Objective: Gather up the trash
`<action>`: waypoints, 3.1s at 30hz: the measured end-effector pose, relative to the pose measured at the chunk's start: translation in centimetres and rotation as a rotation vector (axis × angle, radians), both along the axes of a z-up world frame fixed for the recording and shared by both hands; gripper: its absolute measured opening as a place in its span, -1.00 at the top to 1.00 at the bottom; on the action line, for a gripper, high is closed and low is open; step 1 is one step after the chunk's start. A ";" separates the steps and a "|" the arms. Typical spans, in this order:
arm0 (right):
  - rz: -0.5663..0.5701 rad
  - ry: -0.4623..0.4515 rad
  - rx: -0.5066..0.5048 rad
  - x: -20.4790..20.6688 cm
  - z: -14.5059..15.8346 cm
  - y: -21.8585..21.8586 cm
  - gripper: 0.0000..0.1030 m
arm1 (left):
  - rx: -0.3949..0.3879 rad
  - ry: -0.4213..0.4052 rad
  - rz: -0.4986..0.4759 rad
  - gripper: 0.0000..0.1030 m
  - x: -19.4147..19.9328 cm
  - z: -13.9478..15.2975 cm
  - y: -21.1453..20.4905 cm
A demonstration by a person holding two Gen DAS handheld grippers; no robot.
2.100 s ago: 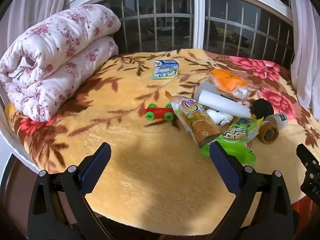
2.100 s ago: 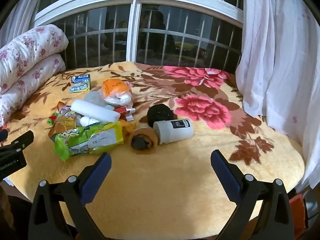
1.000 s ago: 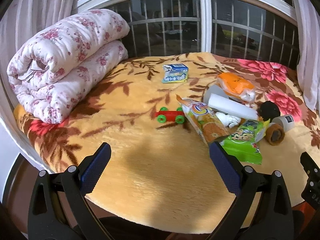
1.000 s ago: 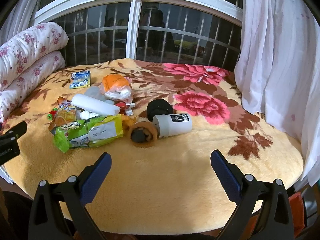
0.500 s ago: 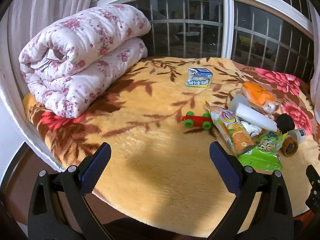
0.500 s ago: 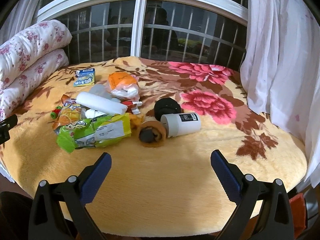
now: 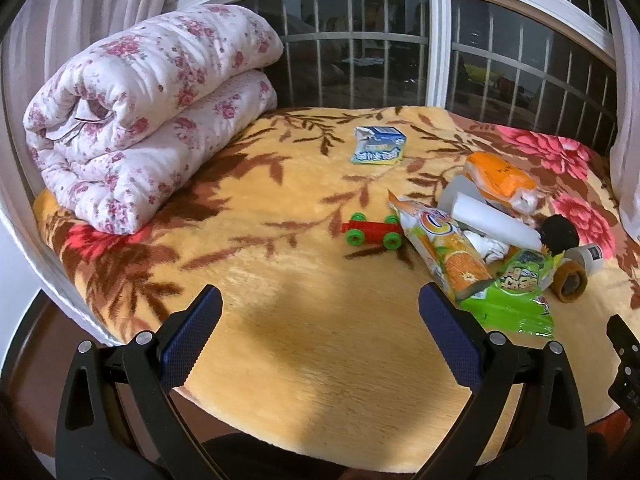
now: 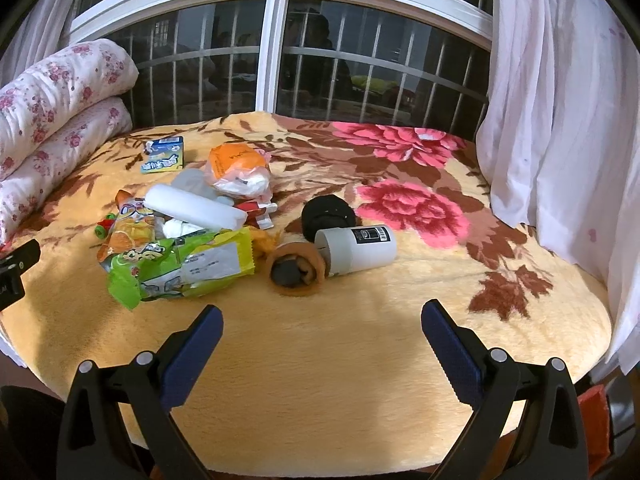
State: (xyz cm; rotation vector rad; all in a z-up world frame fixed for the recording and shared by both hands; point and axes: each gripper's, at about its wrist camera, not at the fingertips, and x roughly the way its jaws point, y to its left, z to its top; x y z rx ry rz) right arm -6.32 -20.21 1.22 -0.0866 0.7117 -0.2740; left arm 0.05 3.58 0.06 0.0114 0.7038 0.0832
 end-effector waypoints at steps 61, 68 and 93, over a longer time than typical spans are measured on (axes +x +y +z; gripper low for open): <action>0.067 0.233 0.322 13.6 -6.9 -3.7 0.10 | -0.041 0.026 -0.222 -0.87 0.3 -5.7 -3.9; 0.087 0.225 0.343 12.3 -6.4 -4.1 0.43 | -0.045 0.011 -0.255 -0.87 -0.2 -5.1 -4.1; 0.029 0.068 0.391 -0.4 -3.8 -10.7 0.42 | -0.039 0.330 -0.644 -0.52 8.4 -5.1 -15.2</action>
